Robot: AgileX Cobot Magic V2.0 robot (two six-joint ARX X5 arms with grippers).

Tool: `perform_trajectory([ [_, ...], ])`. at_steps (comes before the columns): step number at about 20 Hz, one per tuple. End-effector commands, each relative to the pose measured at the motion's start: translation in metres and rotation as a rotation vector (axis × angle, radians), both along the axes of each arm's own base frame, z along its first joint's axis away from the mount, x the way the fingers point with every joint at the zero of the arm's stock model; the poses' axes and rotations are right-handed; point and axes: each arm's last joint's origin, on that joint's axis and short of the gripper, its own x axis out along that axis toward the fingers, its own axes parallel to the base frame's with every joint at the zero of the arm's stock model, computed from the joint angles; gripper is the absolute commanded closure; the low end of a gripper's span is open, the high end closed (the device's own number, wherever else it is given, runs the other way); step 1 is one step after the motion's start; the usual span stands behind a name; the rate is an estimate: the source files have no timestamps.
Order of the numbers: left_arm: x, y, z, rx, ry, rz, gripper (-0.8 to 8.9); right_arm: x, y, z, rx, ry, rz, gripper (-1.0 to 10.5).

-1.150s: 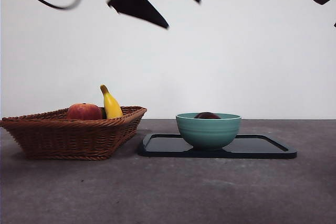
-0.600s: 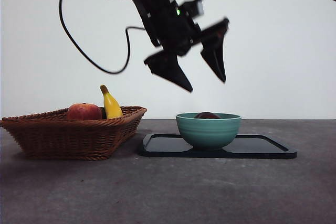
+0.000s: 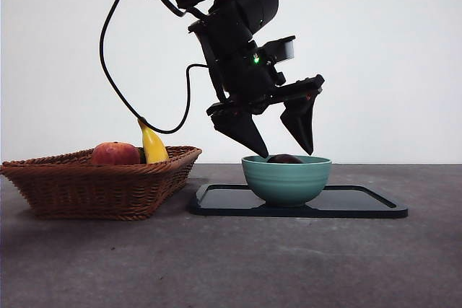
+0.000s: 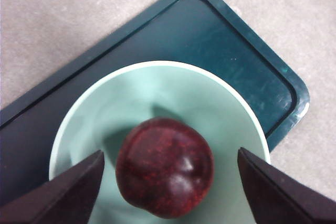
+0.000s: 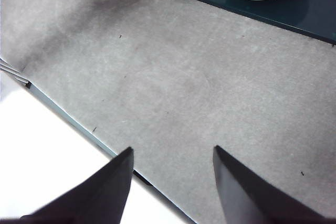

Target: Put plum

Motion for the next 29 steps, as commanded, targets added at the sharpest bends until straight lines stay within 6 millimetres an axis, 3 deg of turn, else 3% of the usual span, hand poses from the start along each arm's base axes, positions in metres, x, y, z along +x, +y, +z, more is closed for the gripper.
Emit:
perform_trajectory([
  [1, 0.004, -0.009, -0.007, 0.008, -0.017, -0.026, 4.08, 0.000, 0.001, 0.002, 0.008, -0.001, 0.002, 7.1],
  [13, 0.007, -0.012, -0.024, 0.034, 0.000, -0.037, 4.09, 0.001, 0.001, 0.003, 0.006, -0.015, -0.003, 7.1],
  [15, 0.007, -0.012, -0.024, 0.035, -0.002, -0.040, 4.15, 0.001, 0.001, 0.003, 0.008, -0.019, -0.003, 7.1],
  [21, 0.007, -0.012, -0.024, 0.035, -0.002, -0.041, 5.70, 0.001, 0.001, 0.003, 0.008, -0.020, -0.002, 7.1],
  [25, 0.007, -0.013, -0.024, 0.034, -0.004, -0.041, 5.70, 0.001, 0.001, 0.003, 0.006, -0.023, 0.000, 7.1],
  [29, 0.010, -0.015, -0.009, 0.016, -0.023, -0.040, 5.70, 0.001, 0.001, 0.003, 0.006, -0.022, 0.000, 7.1],
])
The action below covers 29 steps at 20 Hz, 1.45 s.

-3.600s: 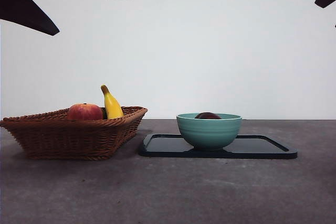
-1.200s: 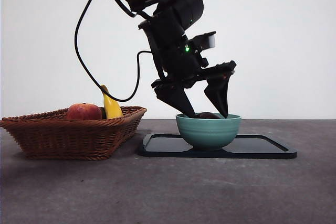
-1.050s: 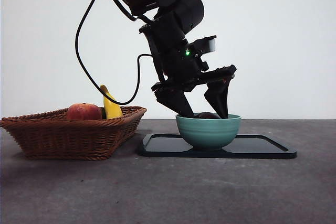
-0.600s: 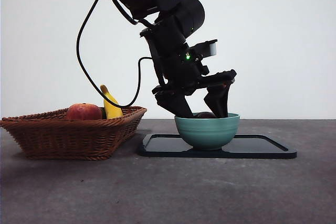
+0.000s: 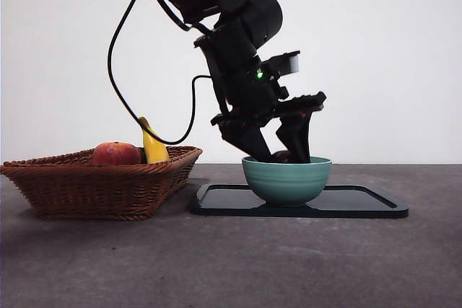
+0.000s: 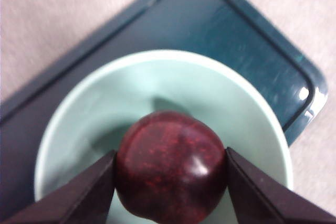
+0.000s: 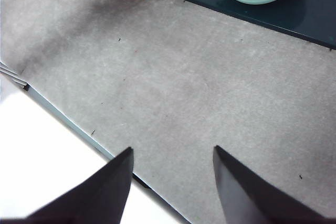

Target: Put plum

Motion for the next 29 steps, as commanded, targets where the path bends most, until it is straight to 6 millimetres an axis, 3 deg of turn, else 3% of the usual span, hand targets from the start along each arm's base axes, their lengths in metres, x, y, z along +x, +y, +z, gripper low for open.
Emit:
perform_trajectory([
  [1, 0.004, -0.010, 0.008, -0.012, -0.022, -0.014, 5.70, 0.001, 0.001, 0.002, 0.006, -0.011, 0.004, 7.1],
  [4, 0.007, -0.010, 0.030, -0.014, -0.024, -0.011, 5.69, 0.001, 0.001, 0.002, -0.003, -0.019, 0.003, 7.1],
  [6, 0.009, -0.007, 0.054, -0.020, -0.031, -0.004, 5.69, 0.001, 0.000, 0.002, -0.014, -0.025, -0.009, 7.1],
  [10, 0.005, 0.011, 0.130, -0.093, -0.119, 0.022, 5.69, -0.001, -0.001, 0.003, -0.015, -0.047, -0.007, 7.1],
  [14, -0.019, 0.052, 0.196, -0.167, -0.215, 0.060, 5.69, -0.003, -0.002, 0.005, -0.010, -0.061, -0.007, 7.1],
  [18, -0.056, 0.101, 0.246, -0.178, -0.239, 0.104, 5.69, -0.004, -0.003, 0.005, -0.007, -0.065, -0.006, 7.1],
  [24, -0.124, 0.168, 0.291, -0.154, -0.222, 0.168, 5.69, -0.004, -0.003, 0.005, -0.015, -0.075, 0.005, 7.1],
  [29, -0.161, 0.192, 0.288, -0.098, -0.145, 0.173, 5.69, -0.004, -0.003, 0.005, -0.016, -0.077, 0.006, 7.1],
])
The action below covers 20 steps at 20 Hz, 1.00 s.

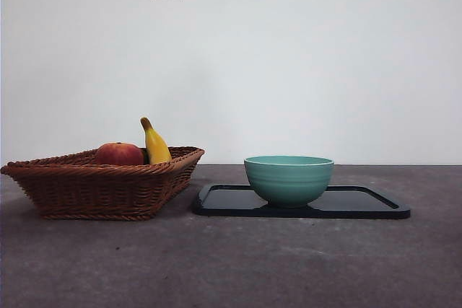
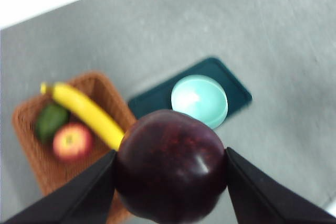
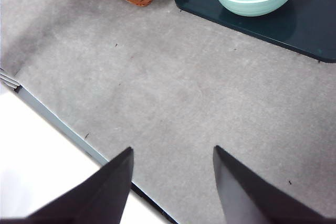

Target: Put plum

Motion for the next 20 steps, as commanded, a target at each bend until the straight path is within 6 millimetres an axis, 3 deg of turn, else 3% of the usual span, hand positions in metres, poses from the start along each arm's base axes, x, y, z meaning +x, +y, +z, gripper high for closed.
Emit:
perform_trajectory([
  [1, -0.001, 0.000, -0.011, 0.025, 0.034, -0.008, 5.69, 0.000, 0.001, 0.003, 0.000, -0.023, 0.010, 7.1],
  [7, -0.002, 0.002, -0.086, 0.014, 0.053, 0.020, 5.69, 0.000, 0.001, 0.003, 0.005, -0.020, 0.016, 7.1],
  [14, 0.032, 0.006, -0.175, 0.083, -0.022, 0.155, 5.69, 0.000, 0.001, 0.003, 0.005, -0.019, 0.016, 7.1],
  [20, 0.063, 0.020, -0.226, 0.086, -0.046, 0.239, 5.69, 0.000, 0.001, 0.003, 0.005, -0.020, 0.016, 7.1],
])
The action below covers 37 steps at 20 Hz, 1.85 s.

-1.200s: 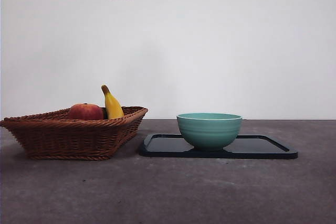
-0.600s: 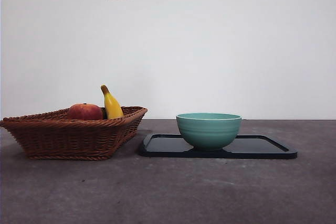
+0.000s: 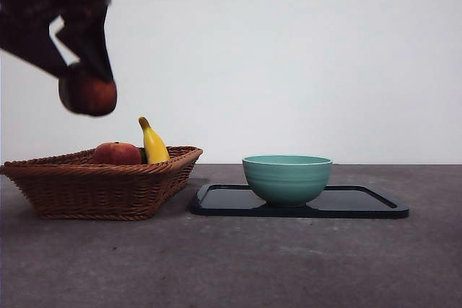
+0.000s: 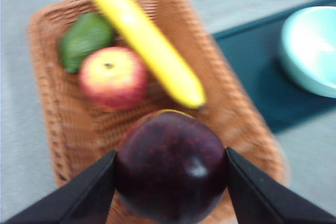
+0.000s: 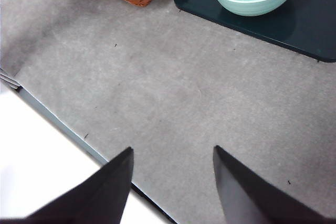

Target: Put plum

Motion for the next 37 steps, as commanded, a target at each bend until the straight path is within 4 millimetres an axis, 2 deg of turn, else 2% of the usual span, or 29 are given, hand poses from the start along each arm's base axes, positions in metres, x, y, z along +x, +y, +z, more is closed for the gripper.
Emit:
perform_trajectory([
  [1, 0.015, -0.001, -0.011, 0.022, 0.002, 0.001, 5.69, 0.000, 0.001, 0.003, 0.004, -0.021, 0.013, 7.1],
  [7, 0.047, -0.006, -0.048, 0.040, 0.046, 0.015, 5.69, 0.000, 0.001, 0.003, 0.004, -0.022, 0.013, 7.1],
  [13, 0.064, -0.012, -0.080, 0.057, 0.095, 0.015, 5.69, 0.001, 0.001, 0.003, 0.010, -0.021, 0.008, 7.1],
  [19, 0.064, -0.012, -0.086, 0.064, 0.126, 0.019, 5.62, 0.002, 0.001, 0.005, 0.020, -0.035, 0.005, 7.1],
  [20, 0.063, -0.012, -0.086, 0.067, 0.136, 0.019, 5.34, 0.002, 0.002, 0.005, 0.028, -0.038, 0.000, 7.1],
  [22, 0.062, -0.011, -0.087, 0.072, 0.154, 0.021, 4.12, 0.003, 0.002, 0.007, 0.041, -0.052, -0.002, 7.1],
  [24, 0.062, -0.011, -0.088, 0.073, 0.159, 0.021, 4.05, 0.003, 0.002, 0.007, 0.043, -0.052, -0.004, 7.1],
  [28, 0.059, -0.010, -0.077, 0.046, 0.130, 0.036, 4.06, 0.003, 0.002, 0.007, 0.043, -0.048, -0.006, 7.1],
  [32, 0.046, -0.006, -0.047, 0.018, 0.055, 0.037, 4.07, 0.003, 0.002, 0.007, 0.043, -0.048, -0.006, 7.1],
  [35, 0.025, -0.001, -0.018, -0.017, 0.004, 0.017, 4.07, 0.003, 0.002, 0.007, 0.043, -0.049, -0.006, 7.1],
  [37, 0.004, 0.002, 0.003, -0.084, -0.003, -0.061, 4.08, 0.003, 0.003, 0.007, 0.046, -0.054, -0.006, 7.1],
])
